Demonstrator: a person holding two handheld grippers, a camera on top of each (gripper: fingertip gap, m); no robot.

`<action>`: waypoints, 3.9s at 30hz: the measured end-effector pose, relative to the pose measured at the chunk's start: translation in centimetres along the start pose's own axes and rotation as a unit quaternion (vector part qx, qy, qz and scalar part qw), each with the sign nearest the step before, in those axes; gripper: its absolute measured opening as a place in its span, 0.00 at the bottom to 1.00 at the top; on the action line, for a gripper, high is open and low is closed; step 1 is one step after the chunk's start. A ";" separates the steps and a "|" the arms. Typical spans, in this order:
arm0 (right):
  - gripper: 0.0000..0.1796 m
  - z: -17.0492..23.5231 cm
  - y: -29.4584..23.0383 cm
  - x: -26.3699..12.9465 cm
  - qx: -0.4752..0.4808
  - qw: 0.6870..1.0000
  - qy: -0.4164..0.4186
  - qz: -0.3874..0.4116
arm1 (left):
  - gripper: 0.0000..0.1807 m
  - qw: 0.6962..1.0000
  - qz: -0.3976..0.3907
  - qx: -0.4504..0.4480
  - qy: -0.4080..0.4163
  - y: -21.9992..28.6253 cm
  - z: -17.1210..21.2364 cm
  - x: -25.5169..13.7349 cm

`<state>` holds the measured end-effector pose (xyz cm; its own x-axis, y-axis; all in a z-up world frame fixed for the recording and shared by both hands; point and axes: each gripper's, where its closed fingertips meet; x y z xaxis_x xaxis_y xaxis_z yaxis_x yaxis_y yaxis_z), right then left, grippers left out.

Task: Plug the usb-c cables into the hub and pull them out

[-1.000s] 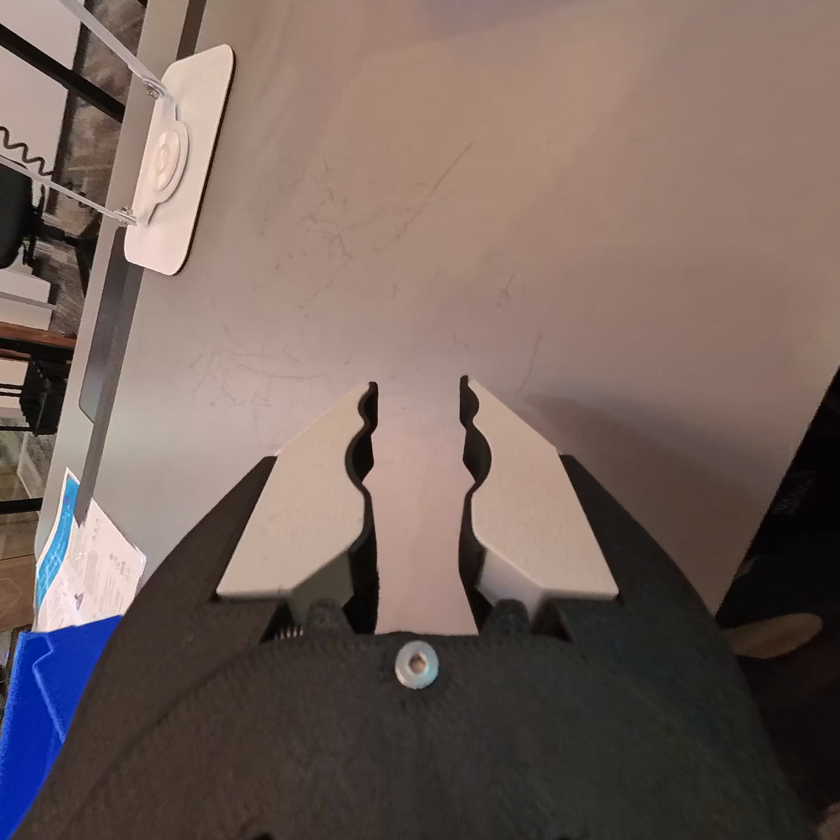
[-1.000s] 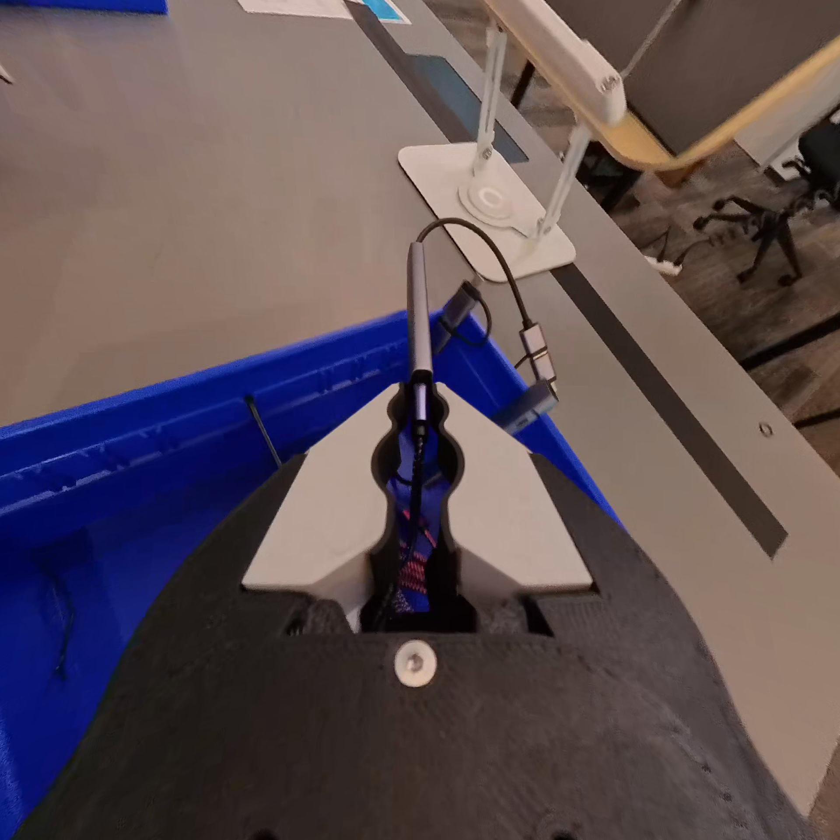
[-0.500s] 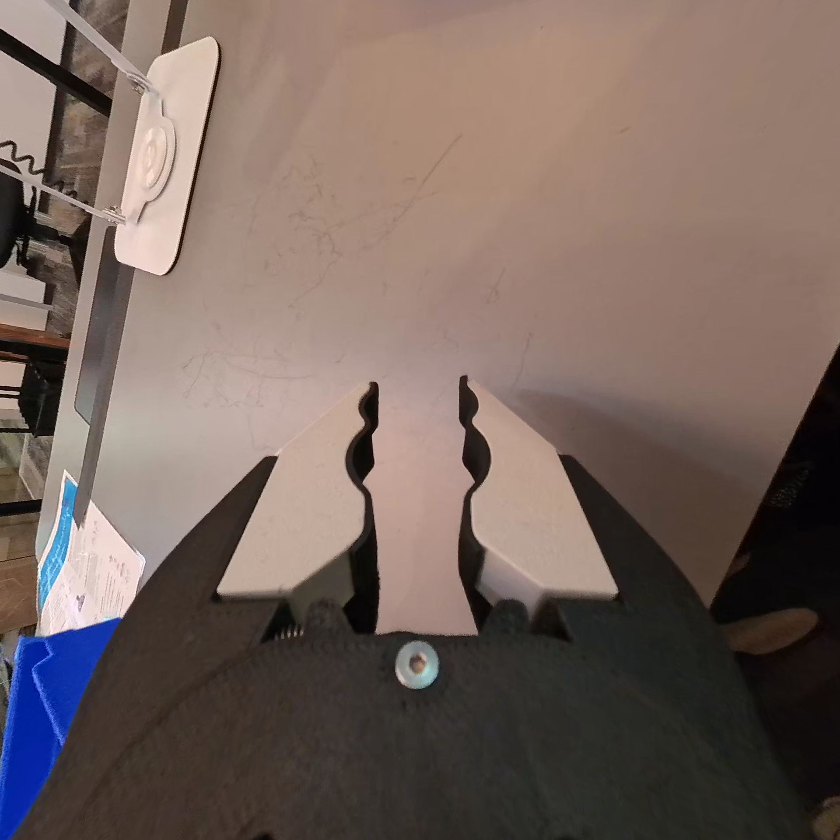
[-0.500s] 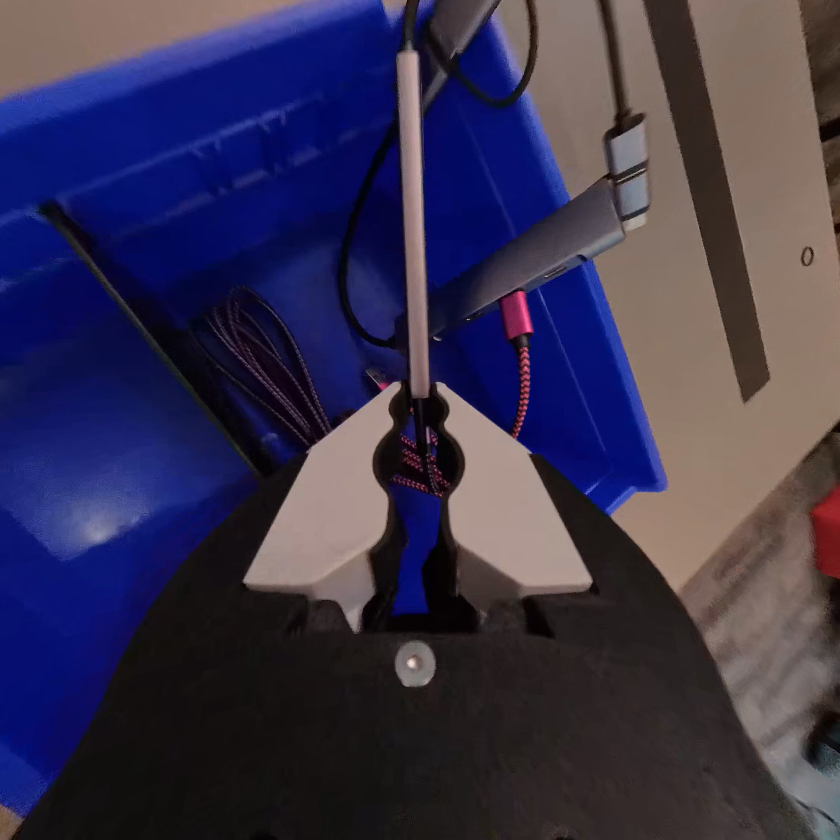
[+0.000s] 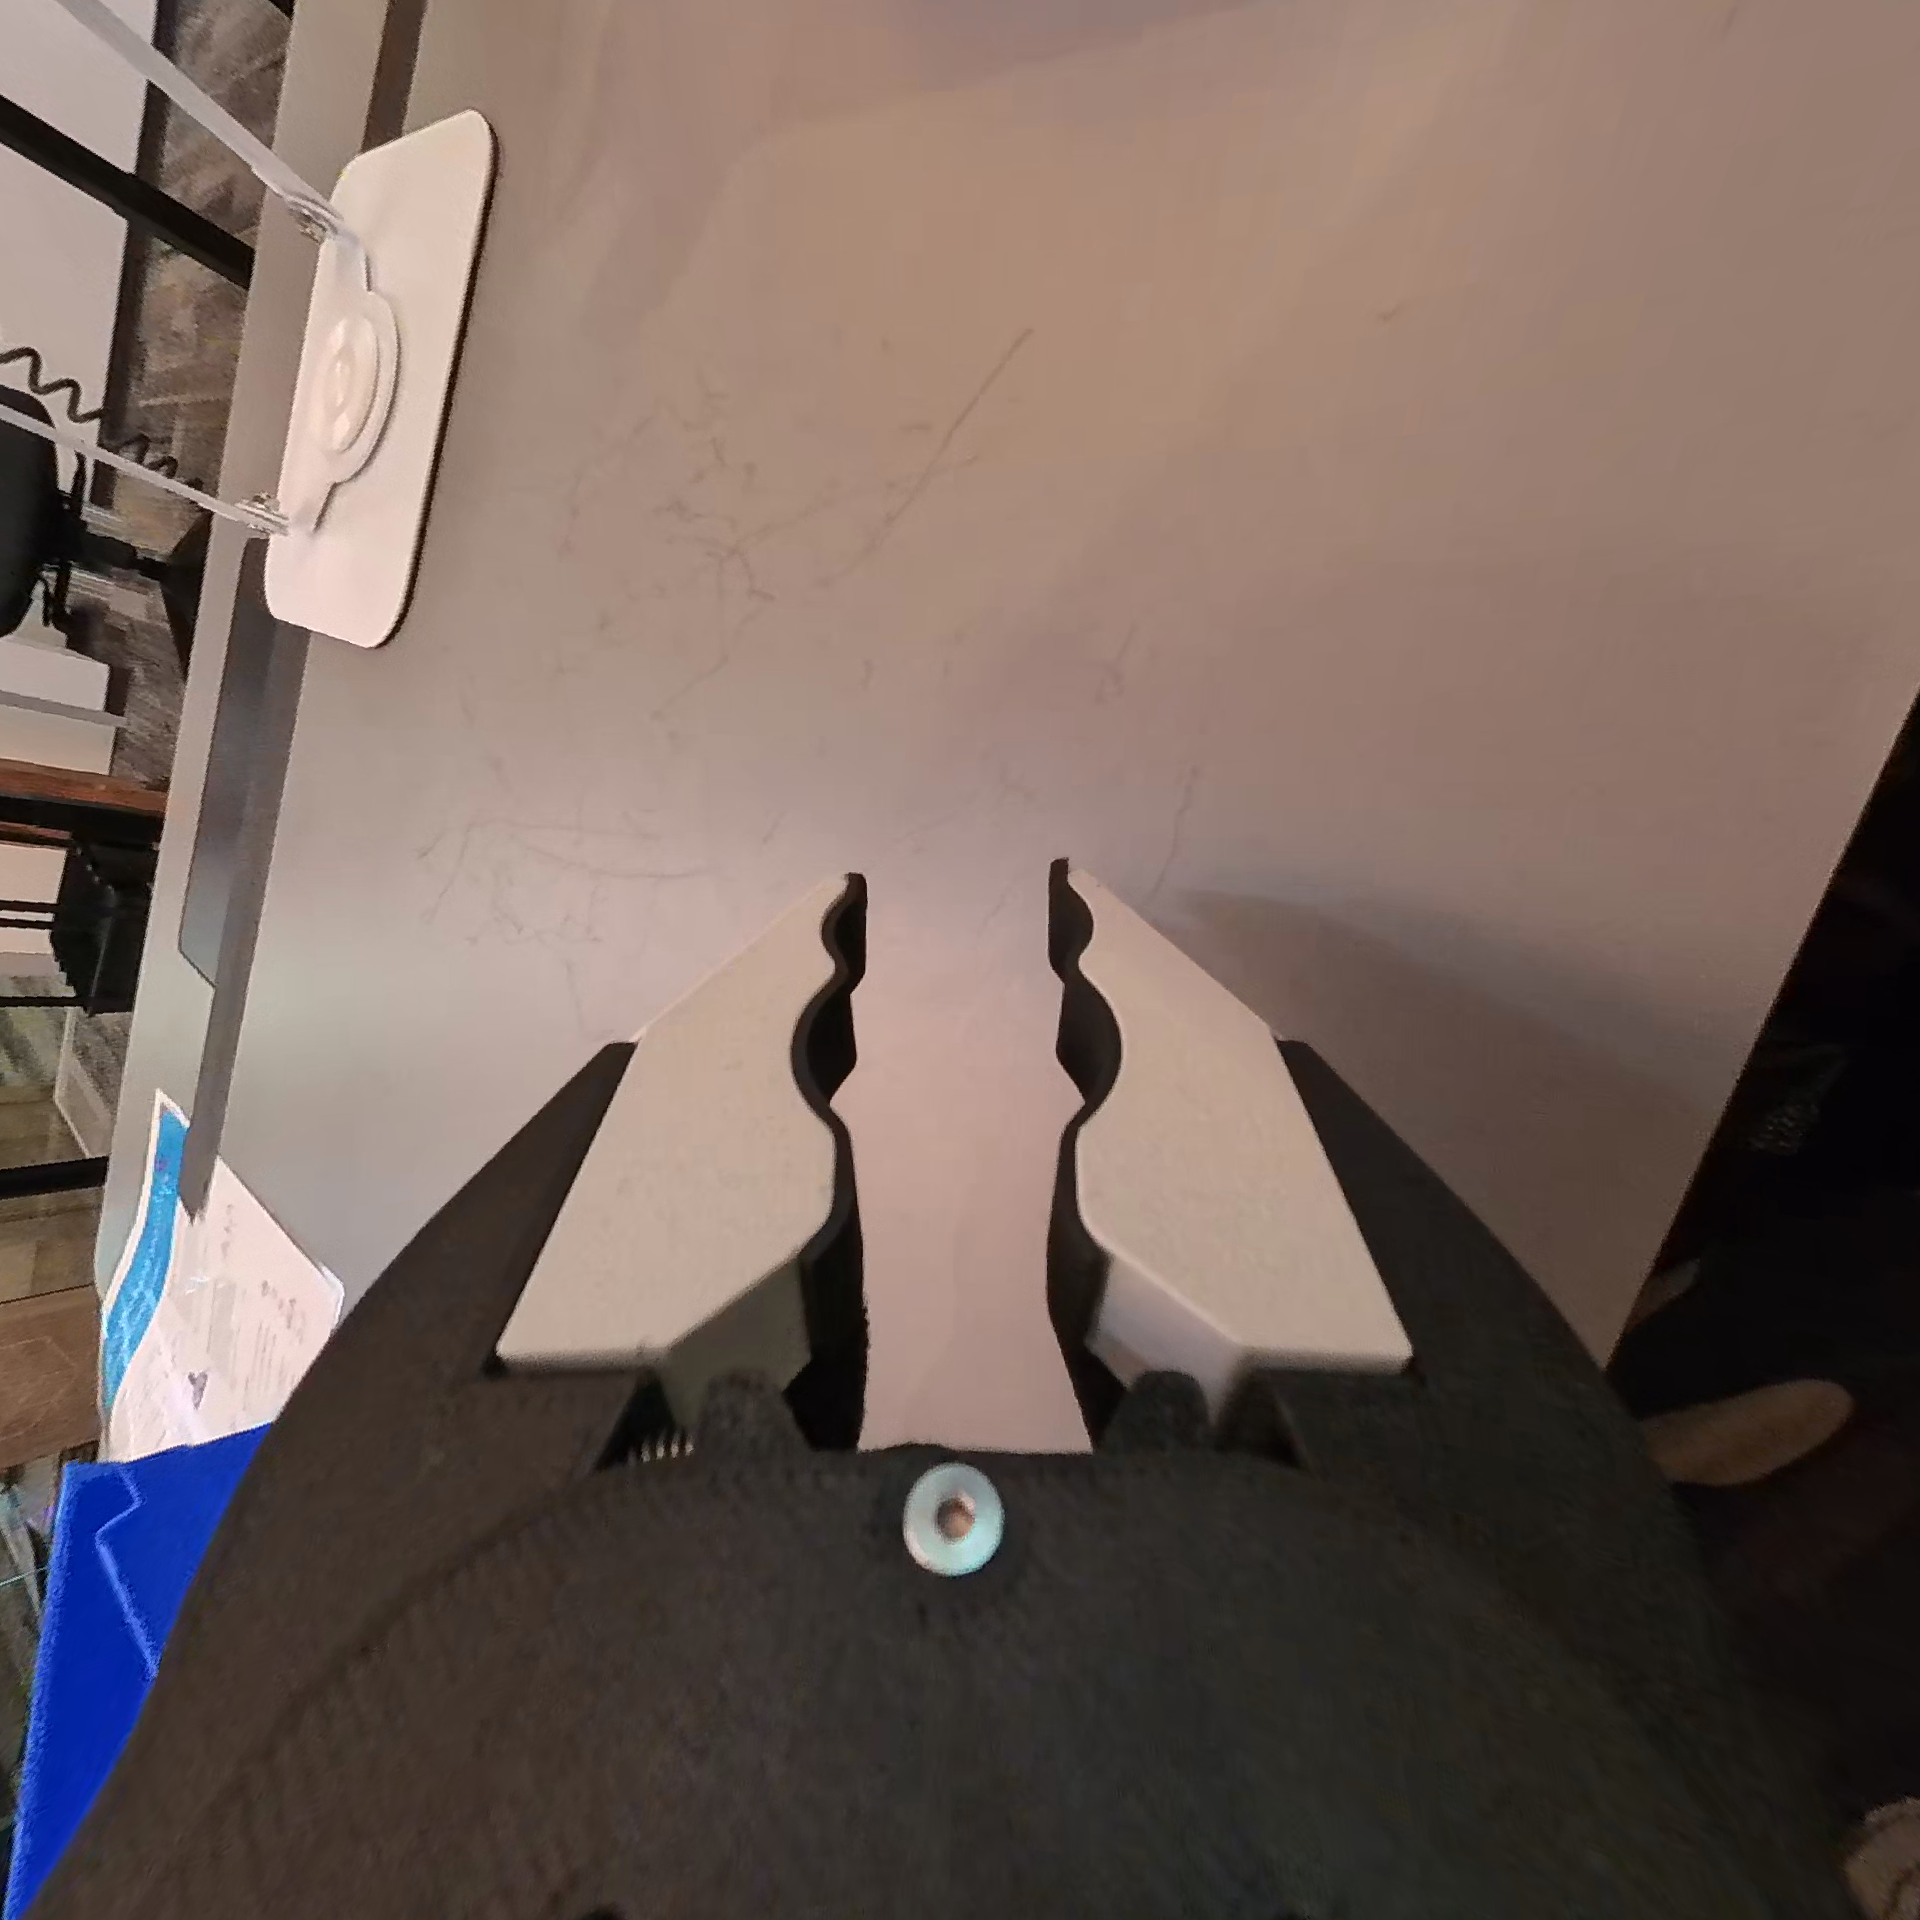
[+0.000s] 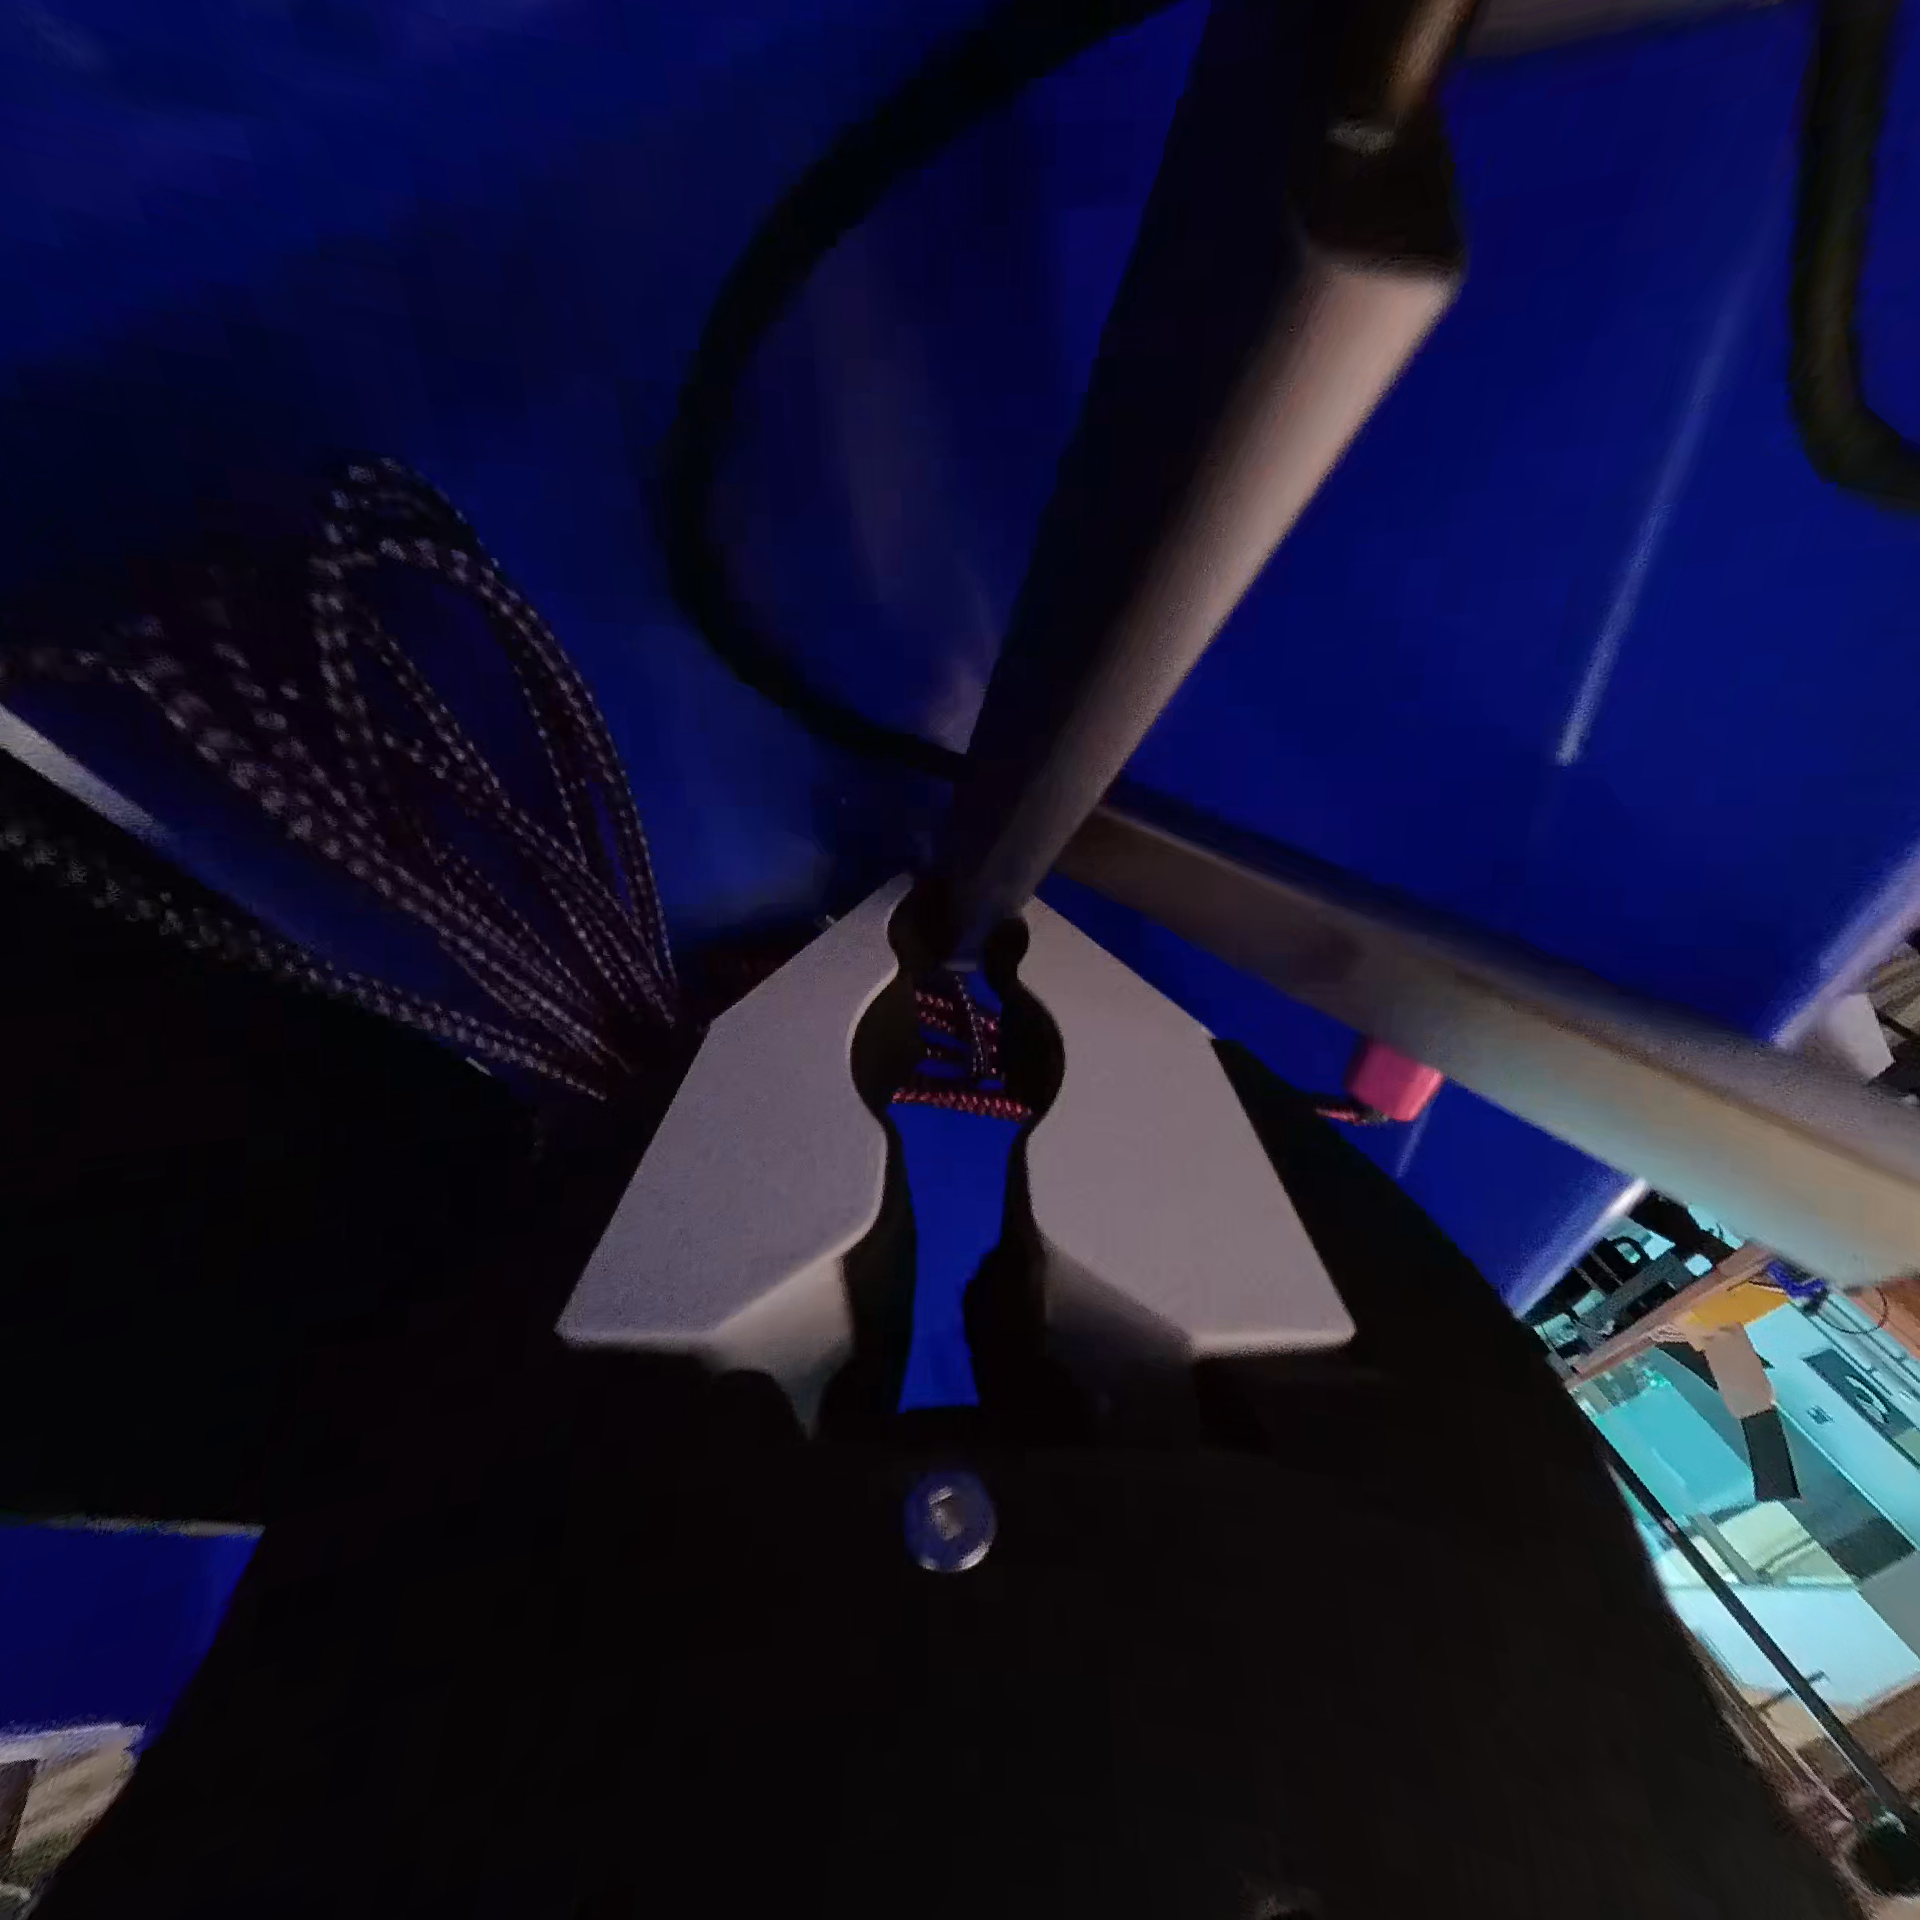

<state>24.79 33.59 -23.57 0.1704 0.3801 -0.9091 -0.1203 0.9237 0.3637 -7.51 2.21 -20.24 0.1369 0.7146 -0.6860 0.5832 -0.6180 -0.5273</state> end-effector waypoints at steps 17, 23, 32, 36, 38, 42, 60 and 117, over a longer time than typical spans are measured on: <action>0.31 1.9 1.1 -8.6 0.152 0.977 0.136 0.060 | 0.20 0.995 -0.086 -0.035 0.023 -7.5 -0.5 -6.5; 0.34 9.9 0.6 -10.3 0.329 0.925 0.179 0.069 | 0.26 0.973 -0.184 -0.135 -0.034 -15.4 7.7 -13.2; 0.41 13.3 -4.3 -6.6 0.409 0.888 0.210 -0.010 | 0.41 0.870 -0.179 -0.412 -0.204 -16.3 29.8 -21.1; 0.30 11.6 -6.1 -4.9 0.407 0.885 0.214 -0.064 | 0.43 0.820 -0.136 -0.512 -0.215 -13.2 35.6 -21.8; 0.27 10.7 -6.4 -4.3 0.415 0.878 0.225 -0.083 | 0.44 0.804 -0.095 -0.553 -0.197 -11.8 36.6 -20.9; 0.16 10.3 -6.5 -3.5 0.443 0.864 0.221 -0.091 | 0.40 0.777 0.000 -0.612 -0.150 -9.5 36.3 -18.3; 0.18 1.1 -8.6 -6.2 0.435 0.842 0.287 -0.138 | 0.20 0.753 0.017 -0.652 -0.093 -9.2 36.5 -16.0; 0.78 -37.8 -17.8 -34.1 0.336 0.583 0.668 -0.318 | 0.19 0.819 -0.027 -0.556 0.141 -17.8 16.9 -23.8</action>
<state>-15.84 2.39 -6.68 -0.9962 -0.0118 -0.0865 0.0373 0.8382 -0.5441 -34.64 -9.34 -3.04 0.1755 0.8747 -0.4518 0.9416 -0.0153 0.3363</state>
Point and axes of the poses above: each gripper's, where its closed fingertips meet, x out along the fingers, z out of its underside, y = z × x across the jaws
